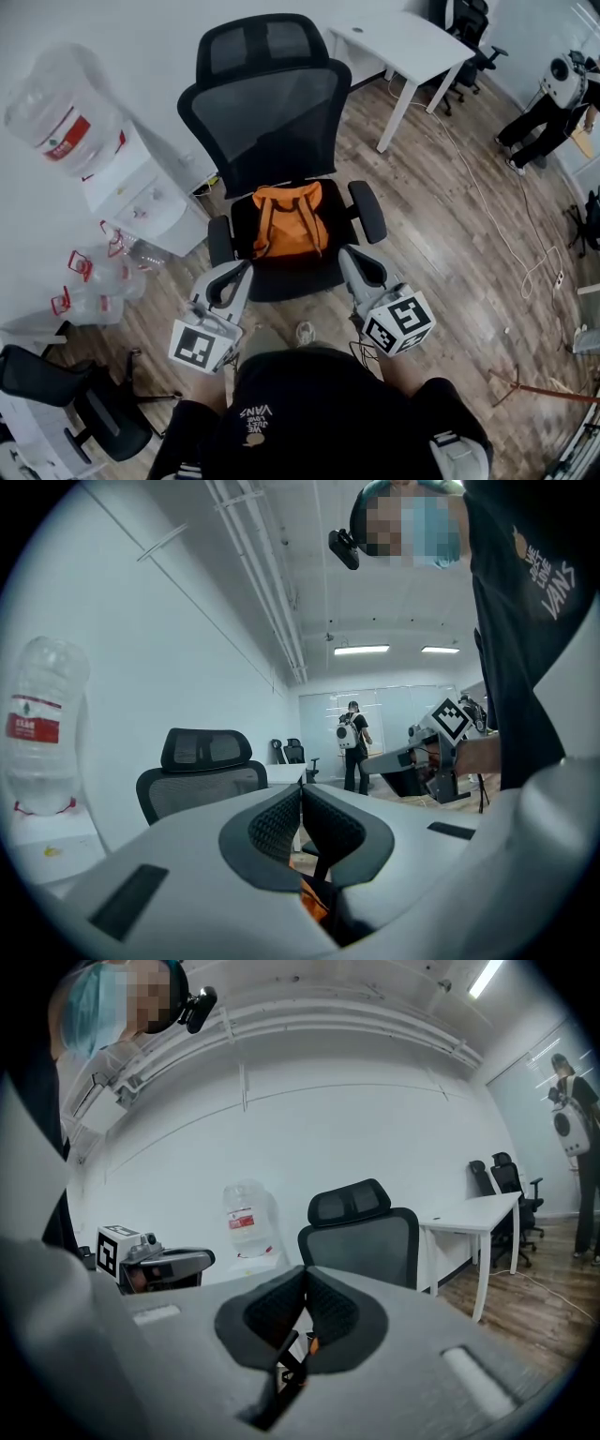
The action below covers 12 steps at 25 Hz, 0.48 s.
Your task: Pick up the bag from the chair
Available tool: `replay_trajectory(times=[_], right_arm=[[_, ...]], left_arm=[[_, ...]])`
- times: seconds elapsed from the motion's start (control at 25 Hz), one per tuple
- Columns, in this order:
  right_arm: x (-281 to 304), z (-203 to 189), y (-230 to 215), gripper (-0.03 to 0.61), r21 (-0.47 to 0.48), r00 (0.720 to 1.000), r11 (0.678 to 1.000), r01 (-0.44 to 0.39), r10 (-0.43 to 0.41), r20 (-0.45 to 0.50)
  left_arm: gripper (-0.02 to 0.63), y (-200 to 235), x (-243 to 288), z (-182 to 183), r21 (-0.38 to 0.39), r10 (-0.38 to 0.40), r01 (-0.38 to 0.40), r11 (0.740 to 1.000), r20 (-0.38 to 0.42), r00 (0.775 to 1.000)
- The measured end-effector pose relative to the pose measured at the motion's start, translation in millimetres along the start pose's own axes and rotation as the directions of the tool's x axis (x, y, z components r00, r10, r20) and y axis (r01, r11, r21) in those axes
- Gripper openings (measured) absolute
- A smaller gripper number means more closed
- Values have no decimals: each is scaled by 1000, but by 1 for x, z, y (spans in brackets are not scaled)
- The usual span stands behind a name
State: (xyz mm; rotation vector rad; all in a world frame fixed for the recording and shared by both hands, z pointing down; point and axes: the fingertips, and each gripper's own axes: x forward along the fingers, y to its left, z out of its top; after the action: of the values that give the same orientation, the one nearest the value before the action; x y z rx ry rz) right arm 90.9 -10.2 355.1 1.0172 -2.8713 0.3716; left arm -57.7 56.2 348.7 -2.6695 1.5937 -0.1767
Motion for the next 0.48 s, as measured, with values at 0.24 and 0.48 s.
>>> replay_trajectory(times=[0.24,0.48], right_arm=[[17,1,-7,-3,1,999,999,40,-40,7],[40,8,-5,-3,6,994,994,105,-106,17]], left_arm=[[9,18,10,-4,-32,-29,28,999,-17,999],[9,50,20,-3,-2,-99,99,995,4,995]])
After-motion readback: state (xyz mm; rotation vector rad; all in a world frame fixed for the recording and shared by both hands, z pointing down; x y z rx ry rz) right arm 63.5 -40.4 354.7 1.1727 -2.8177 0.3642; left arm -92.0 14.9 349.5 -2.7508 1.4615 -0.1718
